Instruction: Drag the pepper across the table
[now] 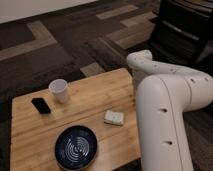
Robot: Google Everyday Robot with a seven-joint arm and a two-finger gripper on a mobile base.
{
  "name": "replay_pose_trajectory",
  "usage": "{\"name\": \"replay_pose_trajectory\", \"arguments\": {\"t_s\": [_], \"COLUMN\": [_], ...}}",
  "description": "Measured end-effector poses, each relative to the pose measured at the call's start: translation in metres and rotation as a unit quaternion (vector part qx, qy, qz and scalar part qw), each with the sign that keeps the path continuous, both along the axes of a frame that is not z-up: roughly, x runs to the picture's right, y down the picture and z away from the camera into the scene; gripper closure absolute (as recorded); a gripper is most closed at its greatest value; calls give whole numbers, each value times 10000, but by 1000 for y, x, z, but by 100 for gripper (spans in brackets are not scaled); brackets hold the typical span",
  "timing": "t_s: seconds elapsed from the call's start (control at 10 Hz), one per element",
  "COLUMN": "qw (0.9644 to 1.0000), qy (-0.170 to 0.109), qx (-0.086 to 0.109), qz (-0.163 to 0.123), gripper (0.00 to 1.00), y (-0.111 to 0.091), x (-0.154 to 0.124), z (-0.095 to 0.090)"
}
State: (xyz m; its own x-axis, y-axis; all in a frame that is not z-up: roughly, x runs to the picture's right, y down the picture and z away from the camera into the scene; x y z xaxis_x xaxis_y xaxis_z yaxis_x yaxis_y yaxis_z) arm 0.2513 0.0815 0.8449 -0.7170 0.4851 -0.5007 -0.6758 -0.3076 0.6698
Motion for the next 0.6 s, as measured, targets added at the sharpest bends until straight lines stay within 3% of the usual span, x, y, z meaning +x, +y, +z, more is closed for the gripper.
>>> {"name": "replay_pose_trajectory", "arguments": {"t_s": [0.3, 0.6], "qw": [9969, 9925], "qy": [667, 1037], "qx": [171, 239], "qz": [371, 607], "gripper": [94, 94], "y": [12, 32], "x": [41, 76], "z": [-36, -60]}}
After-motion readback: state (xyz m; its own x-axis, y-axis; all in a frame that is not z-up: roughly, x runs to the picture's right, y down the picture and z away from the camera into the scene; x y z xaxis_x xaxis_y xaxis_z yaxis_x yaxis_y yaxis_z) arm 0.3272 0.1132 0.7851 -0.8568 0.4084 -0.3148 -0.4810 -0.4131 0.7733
